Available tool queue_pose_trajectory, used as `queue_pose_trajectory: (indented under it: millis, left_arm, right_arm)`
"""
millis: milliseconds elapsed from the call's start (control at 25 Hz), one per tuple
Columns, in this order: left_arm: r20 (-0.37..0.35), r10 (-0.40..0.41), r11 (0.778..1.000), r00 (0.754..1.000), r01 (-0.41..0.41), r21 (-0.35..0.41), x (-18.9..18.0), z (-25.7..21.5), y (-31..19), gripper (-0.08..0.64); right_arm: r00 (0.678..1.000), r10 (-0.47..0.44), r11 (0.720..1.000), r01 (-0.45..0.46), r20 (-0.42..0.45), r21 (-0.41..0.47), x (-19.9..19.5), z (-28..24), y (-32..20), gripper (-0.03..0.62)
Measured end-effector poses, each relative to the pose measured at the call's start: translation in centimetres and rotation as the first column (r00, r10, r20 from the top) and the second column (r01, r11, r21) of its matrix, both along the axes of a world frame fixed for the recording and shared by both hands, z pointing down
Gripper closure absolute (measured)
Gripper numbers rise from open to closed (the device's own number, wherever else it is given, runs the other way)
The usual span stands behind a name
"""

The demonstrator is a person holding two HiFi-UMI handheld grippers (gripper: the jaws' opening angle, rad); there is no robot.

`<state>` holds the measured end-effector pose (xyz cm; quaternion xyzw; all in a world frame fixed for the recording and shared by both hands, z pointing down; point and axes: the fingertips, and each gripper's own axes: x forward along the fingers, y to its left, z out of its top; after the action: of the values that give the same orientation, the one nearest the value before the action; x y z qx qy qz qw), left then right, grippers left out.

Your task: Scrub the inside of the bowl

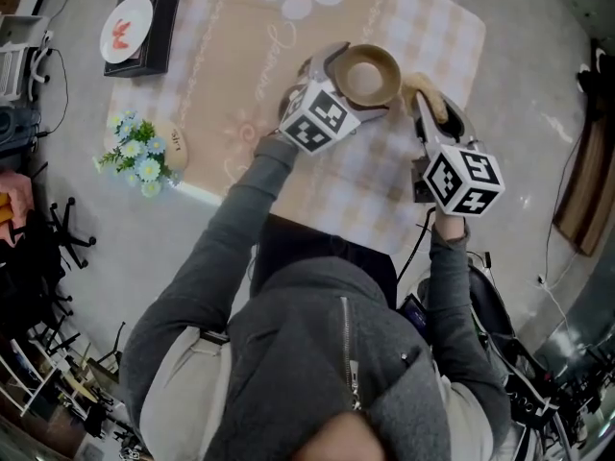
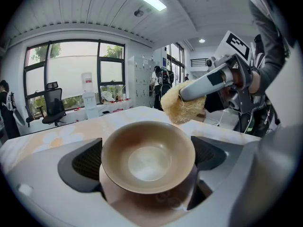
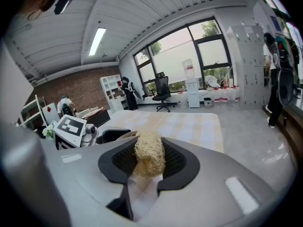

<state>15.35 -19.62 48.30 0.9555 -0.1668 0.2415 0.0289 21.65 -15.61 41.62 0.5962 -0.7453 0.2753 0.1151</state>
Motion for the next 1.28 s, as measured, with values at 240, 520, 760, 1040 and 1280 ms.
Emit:
queue_pose_trajectory:
  millis: [240,520,760,1040,1280]
  left_arm:
    - [-0.006,0.002,1.0,1.0,-0.002,-0.003,0.2,-0.1,-0.1,-0.023]
    - [-0.007,0.002,1.0,1.0,-0.002,-0.017,0.2,-0.2,-0.1,-0.021]
    - [-0.006,0.005,1.0,1.0,-0.005,-0.017,0.3,-0.2,-0.2,-0.021]
    - [-0.003,0.005,1.0,1.0,-0.005,-0.019,0.3,-0.1,-0.1,-0.021]
    - [-0.004,0.006,1.0,1.0,-0.006,-0.018,0.4,-0.2,-0.1,-0.021]
  right_arm:
    - [0.959,-0.277,0.96,0.273,-0.064,-0.063,-2.2,-1.1,-1.6,0.48]
    - [0.717,-0.67,0.738,0.612,-0.196,-0.284,-5.7,-1.0,-3.1,0.48]
    - [0.494,-0.825,0.565,0.694,-0.275,-0.447,-7.0,0.6,-4.3,0.482]
    - [0.325,-0.909,0.417,0.734,-0.262,-0.537,-9.3,1.8,-4.8,0.482]
    - [0.179,-0.967,0.253,0.747,-0.18,-0.615,-11.2,2.8,-3.2,0.483]
